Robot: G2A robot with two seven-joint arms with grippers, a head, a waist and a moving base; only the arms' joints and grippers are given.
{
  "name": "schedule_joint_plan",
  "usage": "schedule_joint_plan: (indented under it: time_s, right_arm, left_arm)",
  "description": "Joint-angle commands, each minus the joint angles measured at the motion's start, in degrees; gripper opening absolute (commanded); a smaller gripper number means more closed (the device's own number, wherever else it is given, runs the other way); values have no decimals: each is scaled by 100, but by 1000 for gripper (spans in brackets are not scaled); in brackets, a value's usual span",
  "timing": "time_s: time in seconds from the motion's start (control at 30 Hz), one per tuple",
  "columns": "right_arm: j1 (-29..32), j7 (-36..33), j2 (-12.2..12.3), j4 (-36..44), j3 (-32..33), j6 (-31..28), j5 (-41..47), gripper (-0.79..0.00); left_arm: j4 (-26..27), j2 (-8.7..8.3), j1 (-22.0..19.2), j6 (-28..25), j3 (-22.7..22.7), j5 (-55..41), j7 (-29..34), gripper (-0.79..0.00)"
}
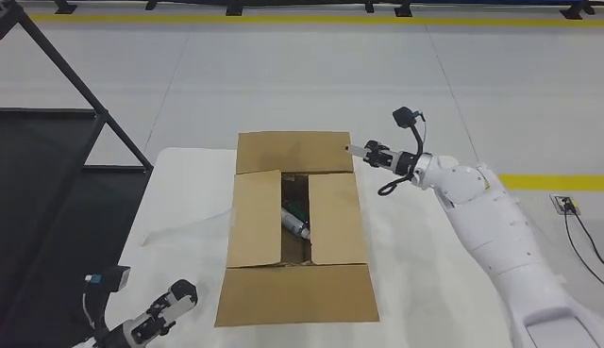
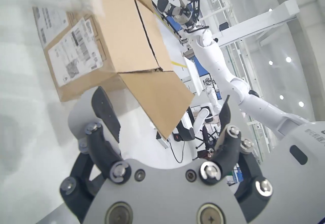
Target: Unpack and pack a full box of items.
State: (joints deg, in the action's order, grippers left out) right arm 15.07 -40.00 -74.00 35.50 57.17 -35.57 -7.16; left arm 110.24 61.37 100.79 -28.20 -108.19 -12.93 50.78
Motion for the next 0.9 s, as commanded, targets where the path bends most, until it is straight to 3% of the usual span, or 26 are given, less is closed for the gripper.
schedule_joint_plan:
  time_s: [0.0, 0.33, 0.57, 0.7, 0.87]
  right_arm:
    - [8, -7, 5, 20, 13, 0, 3, 0]
    - [8, -7, 5, 20, 13, 0, 3, 0]
    - [47, 400, -108, -184, -53, 489, 168, 0]
    - [-137, 11, -265, -762, -101, 201, 735, 0]
    - [-324, -734, -449, -1297, -82, -402, 1557, 0]
  left_arm:
    - [-12, -18, 62, 77, -9, 100, 170, 0]
    - [1, -27, 81, 109, -34, 215, 199, 0]
    - [58, -39, 86, 229, 116, 310, 302, 0]
    - [-19, -84, 87, 236, 244, -10, 929, 0]
    - [-75, -113, 106, 43, 346, -286, 1276, 0]
